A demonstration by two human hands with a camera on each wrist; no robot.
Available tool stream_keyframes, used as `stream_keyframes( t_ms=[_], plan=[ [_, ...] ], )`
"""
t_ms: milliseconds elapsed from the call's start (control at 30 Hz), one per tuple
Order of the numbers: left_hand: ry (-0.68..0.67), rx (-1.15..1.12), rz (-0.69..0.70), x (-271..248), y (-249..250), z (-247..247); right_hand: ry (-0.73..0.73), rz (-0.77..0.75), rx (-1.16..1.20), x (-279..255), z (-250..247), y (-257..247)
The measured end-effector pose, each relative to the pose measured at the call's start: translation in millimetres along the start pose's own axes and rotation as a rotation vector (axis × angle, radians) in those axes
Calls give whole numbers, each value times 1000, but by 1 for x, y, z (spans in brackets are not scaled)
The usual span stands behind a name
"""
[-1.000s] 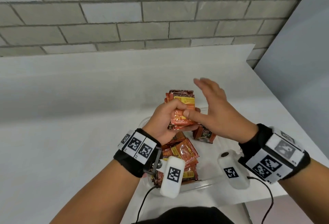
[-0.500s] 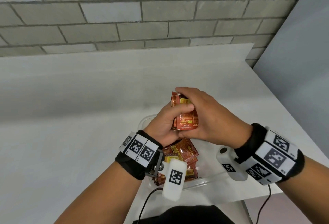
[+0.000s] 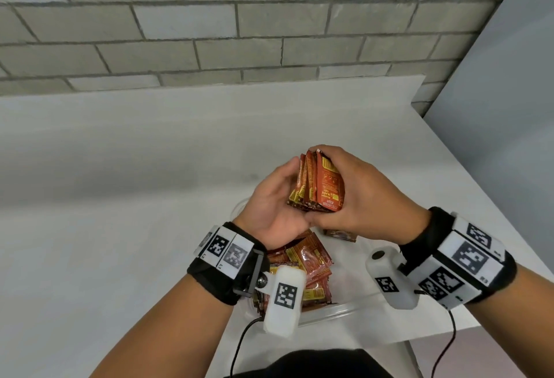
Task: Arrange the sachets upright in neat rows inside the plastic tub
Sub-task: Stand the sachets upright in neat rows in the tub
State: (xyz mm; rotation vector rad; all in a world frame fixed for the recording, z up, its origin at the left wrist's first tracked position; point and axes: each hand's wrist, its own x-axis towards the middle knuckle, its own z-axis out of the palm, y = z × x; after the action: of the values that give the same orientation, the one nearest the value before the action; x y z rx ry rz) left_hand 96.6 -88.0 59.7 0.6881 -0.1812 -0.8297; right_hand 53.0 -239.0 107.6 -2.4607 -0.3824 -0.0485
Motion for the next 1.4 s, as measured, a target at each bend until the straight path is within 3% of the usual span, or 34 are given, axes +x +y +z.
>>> stream_keyframes(
  t_ms=[167,367,533,633,733,833,1067,1200,1300,1400],
  plan=[
    [19,114,47,7,-7,-2,0,-18,53,-1,-1,-1],
    [-27,108,-51,11,-10,-3,-45,-10,-323,-1,9,7],
    [-3,102,-52,12,-13,-7,-88,19,-426,2,15,5],
    [36,50,-30,12,-14,-8,-170,91,-162,2,7,6],
    [47,20,-15,10,-13,-12,-52,168,217,0,-2,11],
    [-2,-11,9,9,-12,-14,76,213,265,0,-6,19],
    [-37,-52,-36,15,-17,-22,160,310,454,5,-4,30],
    [36,-112,-44,16,-17,-24,396,184,436,4,-13,30],
    [54,-154,-9,18,-15,-22,267,-10,237,-1,-8,30],
    [46,-187,37,19,-14,-22,78,-77,38,-7,3,35]
  ],
)
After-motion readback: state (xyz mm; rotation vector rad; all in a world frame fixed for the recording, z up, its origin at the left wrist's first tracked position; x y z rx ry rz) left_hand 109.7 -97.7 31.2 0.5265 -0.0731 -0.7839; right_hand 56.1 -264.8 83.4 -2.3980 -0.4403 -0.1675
